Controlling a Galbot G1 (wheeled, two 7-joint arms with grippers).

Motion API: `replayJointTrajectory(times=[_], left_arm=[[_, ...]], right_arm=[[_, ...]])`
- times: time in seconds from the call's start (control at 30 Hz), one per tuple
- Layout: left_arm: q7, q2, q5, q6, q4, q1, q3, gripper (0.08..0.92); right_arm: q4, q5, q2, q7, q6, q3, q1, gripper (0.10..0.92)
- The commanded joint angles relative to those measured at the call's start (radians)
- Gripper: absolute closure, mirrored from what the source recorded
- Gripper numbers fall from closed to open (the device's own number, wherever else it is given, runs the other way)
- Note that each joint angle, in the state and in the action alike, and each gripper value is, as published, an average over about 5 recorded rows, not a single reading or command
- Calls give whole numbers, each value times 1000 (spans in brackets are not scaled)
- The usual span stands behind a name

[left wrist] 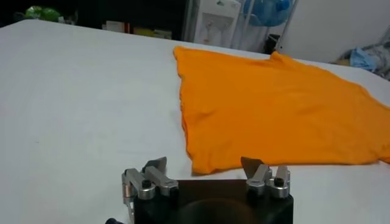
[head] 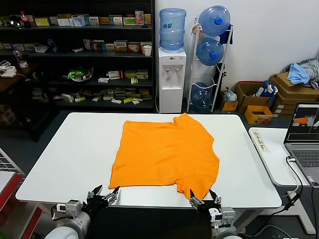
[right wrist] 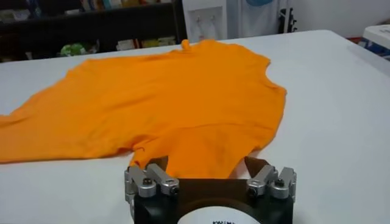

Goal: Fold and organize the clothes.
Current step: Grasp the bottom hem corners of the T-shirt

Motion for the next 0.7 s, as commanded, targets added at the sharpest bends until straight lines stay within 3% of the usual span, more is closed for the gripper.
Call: replayJointTrajectory(times=[0.03, 0.4, 0.7], left_arm=[[4, -7, 8, 7, 17, -20, 8, 177], [5, -11, 16, 6, 26, -23, 16, 191], [10, -13, 30, 3, 32, -23, 18, 420]], right_arm=[[-10, -2, 2, 8, -14, -15, 11, 203], [-20, 4, 5, 8, -15, -18, 8, 221], [-13, 1, 5, 1, 1, -17, -8, 457]])
